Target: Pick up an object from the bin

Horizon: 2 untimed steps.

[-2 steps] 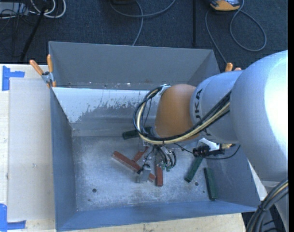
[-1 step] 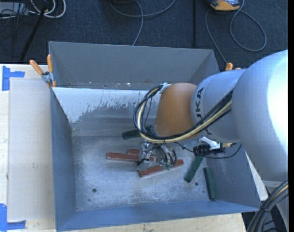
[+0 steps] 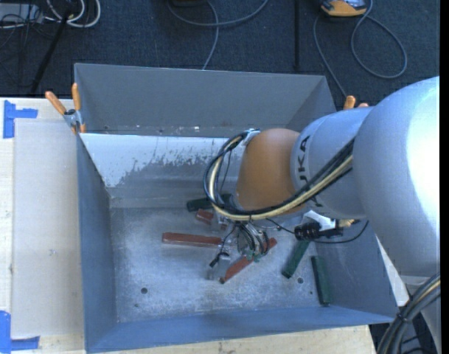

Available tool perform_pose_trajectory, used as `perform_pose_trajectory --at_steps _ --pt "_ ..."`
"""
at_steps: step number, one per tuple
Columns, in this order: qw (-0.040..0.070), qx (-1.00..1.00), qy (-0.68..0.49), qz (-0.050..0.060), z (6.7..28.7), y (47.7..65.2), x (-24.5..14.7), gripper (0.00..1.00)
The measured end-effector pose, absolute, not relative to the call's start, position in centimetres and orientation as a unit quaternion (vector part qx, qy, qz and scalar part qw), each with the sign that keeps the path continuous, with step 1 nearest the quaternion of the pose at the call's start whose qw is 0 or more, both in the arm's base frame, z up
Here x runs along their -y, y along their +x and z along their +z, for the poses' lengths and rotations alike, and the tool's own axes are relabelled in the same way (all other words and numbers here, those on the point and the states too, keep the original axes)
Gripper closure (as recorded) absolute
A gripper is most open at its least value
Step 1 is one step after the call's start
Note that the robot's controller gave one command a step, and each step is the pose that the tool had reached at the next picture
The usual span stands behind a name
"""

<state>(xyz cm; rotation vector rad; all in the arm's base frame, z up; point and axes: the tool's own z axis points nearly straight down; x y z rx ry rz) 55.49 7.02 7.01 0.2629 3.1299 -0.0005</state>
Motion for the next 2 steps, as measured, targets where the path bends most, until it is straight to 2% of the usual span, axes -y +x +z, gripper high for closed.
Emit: perform_pose_trajectory --at_steps 1,2 --pt "0.001 -0.997 0.083 0.0 7.0 55.5 -7.0 1.0" --pt "0.004 -0.996 0.093 0.001 18.5 56.7 -7.2 1.0"
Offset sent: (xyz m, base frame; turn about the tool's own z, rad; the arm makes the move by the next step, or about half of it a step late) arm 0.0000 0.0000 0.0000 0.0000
